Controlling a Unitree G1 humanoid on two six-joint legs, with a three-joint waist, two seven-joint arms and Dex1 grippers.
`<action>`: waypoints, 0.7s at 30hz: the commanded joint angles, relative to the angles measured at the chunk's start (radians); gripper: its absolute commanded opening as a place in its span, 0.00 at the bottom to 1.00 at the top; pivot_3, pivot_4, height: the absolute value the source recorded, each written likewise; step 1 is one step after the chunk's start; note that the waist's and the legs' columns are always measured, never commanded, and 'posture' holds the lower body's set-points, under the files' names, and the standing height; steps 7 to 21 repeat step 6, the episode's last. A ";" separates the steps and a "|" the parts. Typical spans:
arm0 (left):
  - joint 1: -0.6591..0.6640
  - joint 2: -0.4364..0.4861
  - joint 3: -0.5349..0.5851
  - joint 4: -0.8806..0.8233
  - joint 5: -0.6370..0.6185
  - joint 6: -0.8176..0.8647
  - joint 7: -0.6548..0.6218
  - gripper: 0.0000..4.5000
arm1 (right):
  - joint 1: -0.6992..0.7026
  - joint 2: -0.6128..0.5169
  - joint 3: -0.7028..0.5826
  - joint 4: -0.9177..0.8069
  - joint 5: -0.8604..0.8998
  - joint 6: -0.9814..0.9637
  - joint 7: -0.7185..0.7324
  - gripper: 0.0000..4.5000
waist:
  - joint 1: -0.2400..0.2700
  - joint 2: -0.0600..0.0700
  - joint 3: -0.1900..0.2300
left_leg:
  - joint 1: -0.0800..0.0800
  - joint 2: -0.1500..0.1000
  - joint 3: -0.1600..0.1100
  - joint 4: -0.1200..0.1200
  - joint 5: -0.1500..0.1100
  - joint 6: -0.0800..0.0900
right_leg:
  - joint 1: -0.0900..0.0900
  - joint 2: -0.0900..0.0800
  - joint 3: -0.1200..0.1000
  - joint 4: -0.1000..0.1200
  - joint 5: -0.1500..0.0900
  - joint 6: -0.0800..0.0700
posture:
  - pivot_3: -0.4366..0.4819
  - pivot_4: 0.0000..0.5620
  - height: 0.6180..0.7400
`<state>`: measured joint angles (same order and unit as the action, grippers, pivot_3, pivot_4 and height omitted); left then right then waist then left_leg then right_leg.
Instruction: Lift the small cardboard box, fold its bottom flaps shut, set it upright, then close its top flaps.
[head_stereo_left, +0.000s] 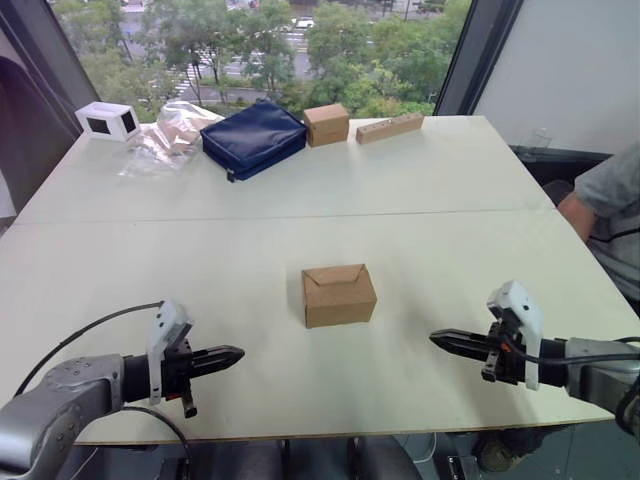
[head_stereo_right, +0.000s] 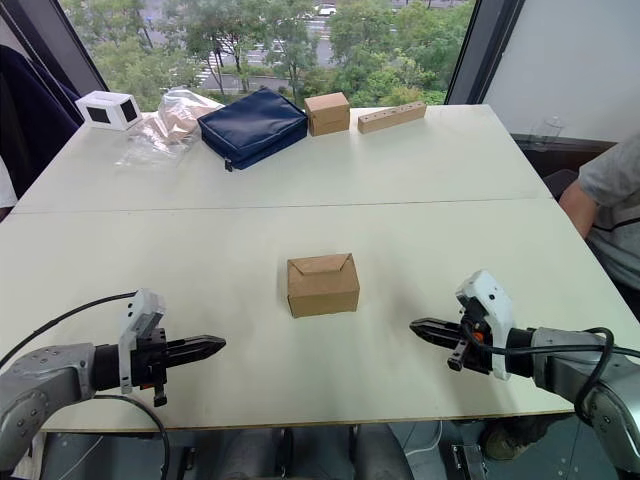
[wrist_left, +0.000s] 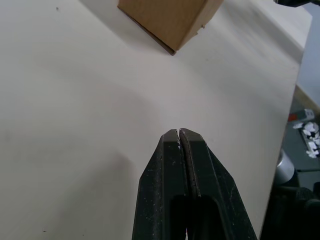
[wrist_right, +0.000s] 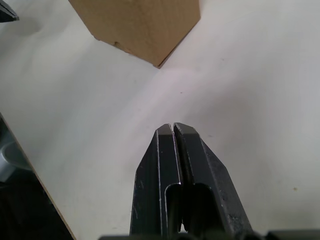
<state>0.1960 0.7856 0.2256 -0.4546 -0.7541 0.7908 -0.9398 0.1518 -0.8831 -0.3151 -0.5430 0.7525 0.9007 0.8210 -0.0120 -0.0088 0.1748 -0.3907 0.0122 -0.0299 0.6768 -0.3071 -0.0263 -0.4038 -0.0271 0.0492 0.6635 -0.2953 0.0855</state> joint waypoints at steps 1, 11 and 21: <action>-0.002 0.007 0.031 -0.023 -0.043 0.024 0.007 0.00 | -0.019 0.005 0.007 -0.005 -0.004 -0.023 -0.004 0.00 | 0.000 0.000 0.000 | 0.000 0.000 0.000 0.000 0.000 0.000 | 0.000 0.000 0.000 0.000 0.000 0.000 | 0.48 0.27 1.00; -0.011 0.014 0.039 -0.015 -0.053 0.033 0.017 0.00 | -0.032 0.014 0.021 -0.003 -0.005 -0.027 -0.017 0.00 | 0.001 0.000 0.000 | 0.000 0.000 0.000 0.000 0.000 0.000 | 0.000 0.000 0.000 0.000 0.000 0.000 | 0.48 0.27 1.00; -0.011 0.014 0.039 -0.015 -0.053 0.033 0.017 0.00 | -0.032 0.014 0.021 -0.003 -0.005 -0.027 -0.017 0.00 | 0.001 0.000 0.000 | 0.000 0.000 0.000 0.000 0.000 0.000 | 0.000 0.000 0.000 0.000 0.000 0.000 | 0.48 0.27 1.00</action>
